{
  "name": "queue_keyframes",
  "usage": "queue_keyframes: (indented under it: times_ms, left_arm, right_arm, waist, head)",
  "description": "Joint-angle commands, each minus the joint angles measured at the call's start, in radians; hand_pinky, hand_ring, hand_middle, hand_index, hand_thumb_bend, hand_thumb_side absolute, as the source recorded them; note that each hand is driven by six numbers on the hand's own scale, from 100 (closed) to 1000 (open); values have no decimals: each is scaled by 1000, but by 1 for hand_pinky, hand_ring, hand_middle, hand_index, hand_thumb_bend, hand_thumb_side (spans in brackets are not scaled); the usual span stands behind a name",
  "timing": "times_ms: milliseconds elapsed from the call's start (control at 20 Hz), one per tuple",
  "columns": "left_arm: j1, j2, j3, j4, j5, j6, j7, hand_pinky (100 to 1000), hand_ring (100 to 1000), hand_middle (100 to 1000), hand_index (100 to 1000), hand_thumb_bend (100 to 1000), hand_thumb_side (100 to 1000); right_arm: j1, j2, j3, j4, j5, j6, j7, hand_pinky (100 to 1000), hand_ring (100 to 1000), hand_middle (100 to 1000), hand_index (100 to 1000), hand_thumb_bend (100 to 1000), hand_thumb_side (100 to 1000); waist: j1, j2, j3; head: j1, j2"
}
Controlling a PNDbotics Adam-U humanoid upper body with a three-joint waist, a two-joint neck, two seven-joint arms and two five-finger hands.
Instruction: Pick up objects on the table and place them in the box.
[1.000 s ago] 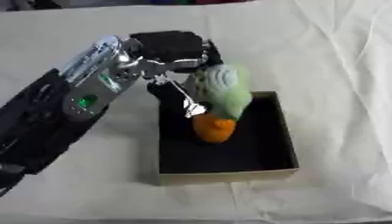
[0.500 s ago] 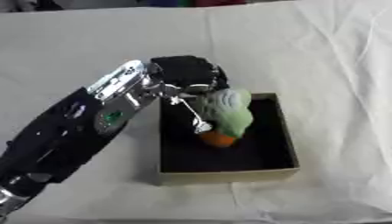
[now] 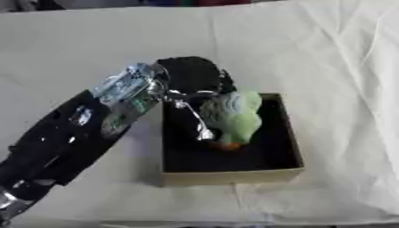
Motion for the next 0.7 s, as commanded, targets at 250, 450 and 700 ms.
queue_keyframes:
  times_ms: [250,450,700]
  left_arm:
    - [-4,57,27,-97,-36,-6,19,818,796,798,902,765,809]
    - [-1,75,57,-148,-22,24,38,814,790,794,900,757,827]
    - [-3,82,95,-202,32,69,51,792,762,774,888,630,799]
  right_arm:
    - [-7,-17,-12,-12,0,4,2,852,877,763,809,100,815]
    - [-3,-16,-12,-13,0,5,3,852,877,763,809,100,814]
    - [-1,-15,-13,-12,1,7,5,852,877,763,809,100,816]
  waist:
    - [-1,-23,5]
    - [0,-29,8]
    - [-2,-32,12]
  head:
    - [-8,5]
    - [-11,5]
    - [-11,5]
